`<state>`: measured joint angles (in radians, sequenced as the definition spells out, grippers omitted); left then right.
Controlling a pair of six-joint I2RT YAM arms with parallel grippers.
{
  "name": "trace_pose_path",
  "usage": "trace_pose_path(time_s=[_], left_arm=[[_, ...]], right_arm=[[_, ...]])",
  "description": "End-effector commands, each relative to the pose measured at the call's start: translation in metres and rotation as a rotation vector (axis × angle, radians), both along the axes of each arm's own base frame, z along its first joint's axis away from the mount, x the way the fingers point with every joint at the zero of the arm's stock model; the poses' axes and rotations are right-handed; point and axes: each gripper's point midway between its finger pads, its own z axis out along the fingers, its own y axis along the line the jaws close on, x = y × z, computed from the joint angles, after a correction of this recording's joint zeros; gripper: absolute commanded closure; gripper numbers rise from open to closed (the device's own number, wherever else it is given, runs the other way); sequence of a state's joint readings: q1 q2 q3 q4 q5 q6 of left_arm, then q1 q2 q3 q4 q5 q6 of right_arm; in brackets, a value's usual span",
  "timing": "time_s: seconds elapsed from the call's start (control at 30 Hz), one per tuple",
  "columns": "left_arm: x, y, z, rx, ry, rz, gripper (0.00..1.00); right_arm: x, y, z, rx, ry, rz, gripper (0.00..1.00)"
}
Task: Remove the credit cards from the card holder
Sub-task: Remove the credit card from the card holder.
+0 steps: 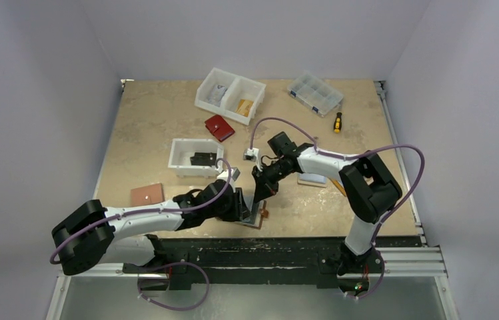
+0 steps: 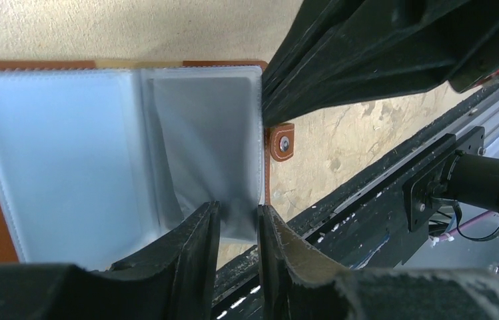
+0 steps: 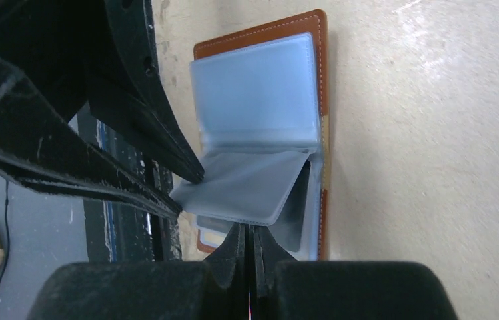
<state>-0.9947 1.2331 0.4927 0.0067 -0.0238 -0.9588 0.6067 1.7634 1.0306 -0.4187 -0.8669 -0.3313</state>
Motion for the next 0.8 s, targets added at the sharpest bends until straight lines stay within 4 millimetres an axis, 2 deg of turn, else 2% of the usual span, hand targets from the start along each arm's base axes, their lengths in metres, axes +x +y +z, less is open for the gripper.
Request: trace_pose_path(time_s=[0.0, 0.13, 0.2, 0.3, 0.53, 0.77], left_arm=[[0.006, -0.007, 0.013, -0.055, -0.012, 0.008, 0.67], [0.007, -0.005, 0.014, -0.043, 0.001, 0.022, 0.44], [0.009, -0.005, 0.017, -0.05, -0.003, 0.035, 0.37], [0.01, 0.005, 0.011, -0.002, 0.016, 0.076, 0.28], [0.018, 0.008, 0.007, 0.069, 0.023, 0.105, 0.26], [0.027, 0.009, 0.008, 0.145, 0.023, 0.128, 0.28]], right_arm=[[-0.002, 0.018, 0.012, 0.056, 0.066, 0.02, 1.0], [-0.006, 0.023, 0.011, 0.071, 0.132, 0.028, 1.0], [-0.007, 0.024, 0.012, 0.083, 0.148, 0.032, 1.0], [-0.01, 0.027, 0.014, 0.102, 0.176, 0.043, 1.0], [-0.019, 0.033, 0.017, 0.134, 0.224, 0.079, 1.0], [-0.025, 0.036, 0.02, 0.151, 0.239, 0.11, 1.0]])
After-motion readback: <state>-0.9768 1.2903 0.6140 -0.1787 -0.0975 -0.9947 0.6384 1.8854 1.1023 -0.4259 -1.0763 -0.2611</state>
